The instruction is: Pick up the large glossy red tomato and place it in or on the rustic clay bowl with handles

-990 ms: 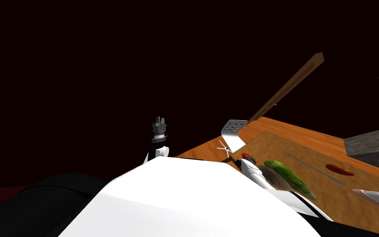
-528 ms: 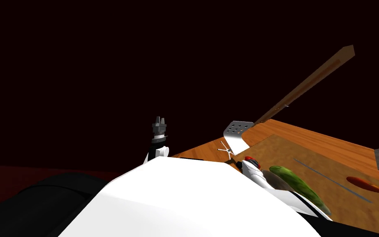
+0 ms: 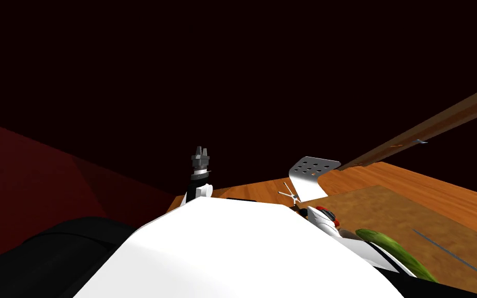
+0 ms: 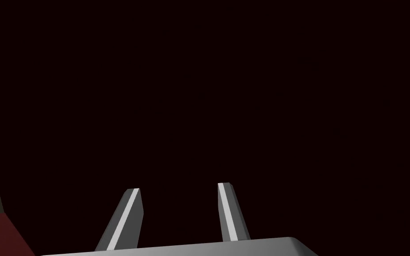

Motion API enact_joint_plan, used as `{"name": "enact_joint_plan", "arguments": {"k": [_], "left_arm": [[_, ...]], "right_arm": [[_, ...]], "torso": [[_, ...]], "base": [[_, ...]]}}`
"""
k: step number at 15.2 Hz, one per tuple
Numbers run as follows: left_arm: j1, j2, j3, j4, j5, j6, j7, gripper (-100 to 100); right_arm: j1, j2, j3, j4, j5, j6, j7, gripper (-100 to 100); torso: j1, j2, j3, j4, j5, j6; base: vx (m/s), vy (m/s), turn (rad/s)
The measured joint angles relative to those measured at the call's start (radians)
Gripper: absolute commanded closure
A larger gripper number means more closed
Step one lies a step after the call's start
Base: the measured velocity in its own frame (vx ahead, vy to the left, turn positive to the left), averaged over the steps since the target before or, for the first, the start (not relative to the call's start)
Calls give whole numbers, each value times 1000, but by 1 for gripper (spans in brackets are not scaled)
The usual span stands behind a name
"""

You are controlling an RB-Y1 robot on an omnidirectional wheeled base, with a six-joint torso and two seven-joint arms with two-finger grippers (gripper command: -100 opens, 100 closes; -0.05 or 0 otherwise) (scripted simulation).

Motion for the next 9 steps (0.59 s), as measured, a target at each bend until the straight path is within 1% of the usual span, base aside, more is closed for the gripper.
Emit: {"name": "enact_joint_plan", "arguments": {"k": [1,5,6,7,8,9], "left_arm": [[0,0,0,0,0,0,0,0],[0,0,0,0,0,0,0,0],[0,0,0,0,0,0,0,0],[1,0,0,0,0,0,0,0],[1,0,0,0,0,0,0,0],[1,0,0,0,0,0,0,0]], "right_arm": [[-3,0,1,9,4,0,-12,100],[-3,0,0,8,2,0,-15,100],[-3,0,0,9,3,0,-14,100],[-13,-2,9,22,16,-5,-25,100],[-11,-2,11,12,14,-9,-22,100],[-5,-3,10,0,8,-10,-11,100]], "torso": [[1,-2,-1,0,0,1],[4,-6,-4,-2,1,0],[4,-6,-4,-2,1,0],[6,-8,-5,-2,2,1],[7,-9,-5,-2,2,2],[8,-10,-6,-2,2,1]], "base": [[-18,-14,3],[-3,-2,-4],[35,23,-211],[77,46,-320],[67,51,-183],[38,39,-28]]}}
